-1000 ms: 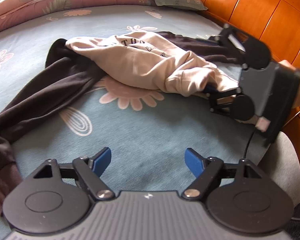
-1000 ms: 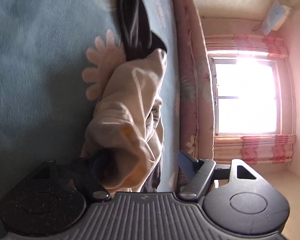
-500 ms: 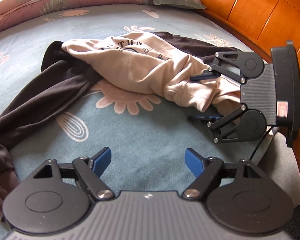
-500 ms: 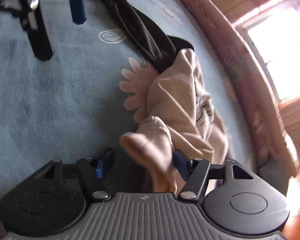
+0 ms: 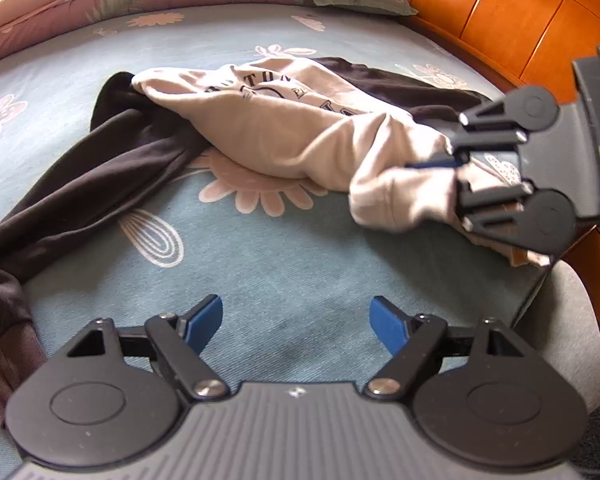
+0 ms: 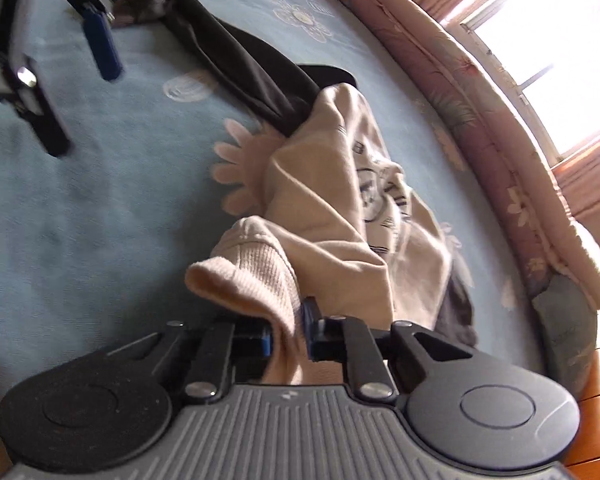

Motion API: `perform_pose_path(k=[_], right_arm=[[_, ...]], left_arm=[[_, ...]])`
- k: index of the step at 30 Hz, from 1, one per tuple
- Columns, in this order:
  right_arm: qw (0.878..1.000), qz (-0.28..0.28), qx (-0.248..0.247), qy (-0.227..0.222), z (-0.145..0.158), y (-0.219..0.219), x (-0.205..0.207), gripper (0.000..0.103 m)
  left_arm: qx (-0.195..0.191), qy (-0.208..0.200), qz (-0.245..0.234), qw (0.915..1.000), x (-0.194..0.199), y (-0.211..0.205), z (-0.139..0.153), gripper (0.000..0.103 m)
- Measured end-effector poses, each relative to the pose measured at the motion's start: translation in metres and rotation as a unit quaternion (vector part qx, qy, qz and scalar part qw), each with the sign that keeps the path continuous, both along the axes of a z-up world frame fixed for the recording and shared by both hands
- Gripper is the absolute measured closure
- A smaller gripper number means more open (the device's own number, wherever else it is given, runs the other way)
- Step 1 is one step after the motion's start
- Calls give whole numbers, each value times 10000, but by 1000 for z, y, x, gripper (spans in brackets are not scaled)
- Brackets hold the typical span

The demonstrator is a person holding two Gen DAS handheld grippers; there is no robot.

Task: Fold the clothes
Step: 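Roll the right tool and grasp the beige hoodie fabric edge, then pull the beige hoodie body flat with the right tool and release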

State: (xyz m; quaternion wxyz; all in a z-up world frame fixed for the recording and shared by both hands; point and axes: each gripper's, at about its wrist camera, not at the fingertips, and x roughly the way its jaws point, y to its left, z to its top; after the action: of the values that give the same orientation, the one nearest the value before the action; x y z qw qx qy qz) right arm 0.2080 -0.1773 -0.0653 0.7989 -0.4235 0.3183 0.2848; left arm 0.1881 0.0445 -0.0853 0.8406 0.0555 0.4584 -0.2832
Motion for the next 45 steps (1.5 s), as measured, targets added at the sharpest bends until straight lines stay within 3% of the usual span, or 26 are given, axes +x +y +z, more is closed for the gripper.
perform_pose_path(k=[4,9,14,18,20,23,26,30,33,41,45], right_arm=[[9924,-63,888,850,20,1,-7,88],[9618,-69,1985,1881,40,7,-18,88],[9326,-61,2619,2481,52,16,-30,88],[8997,-93,3181,2989,61,17,-33,88],[8938,-35,3162,3179,57,23,-36,87],[9013,-146,2747,3347,37,37,-41,85],[8966,-287,2674,3518,20,41,-45,84],[9036,-329,2538,3435,20,34,-53,79],[9087,-361,2436,3372,19,29,-59,58],[9214,-445,2162,3200,18,15,-75,42],[9214,-823,2447,2904,31,-12,-60,42]], left_arm=[[43,-116,123,9998,-8,14,9,22],[100,-261,280,9992,-17,31,20,22],[156,-406,437,9981,-27,48,32,22],[177,-483,533,9973,-34,60,38,22],[179,-490,523,9973,-37,62,39,22],[165,-476,501,9975,-41,61,37,22],[138,-456,480,9977,-44,60,35,22],[144,-464,415,9980,-47,58,37,22],[198,-451,440,9978,-46,58,37,22],[37,-113,500,9987,-39,54,26,22],[-424,197,832,9954,-22,60,20,22]])
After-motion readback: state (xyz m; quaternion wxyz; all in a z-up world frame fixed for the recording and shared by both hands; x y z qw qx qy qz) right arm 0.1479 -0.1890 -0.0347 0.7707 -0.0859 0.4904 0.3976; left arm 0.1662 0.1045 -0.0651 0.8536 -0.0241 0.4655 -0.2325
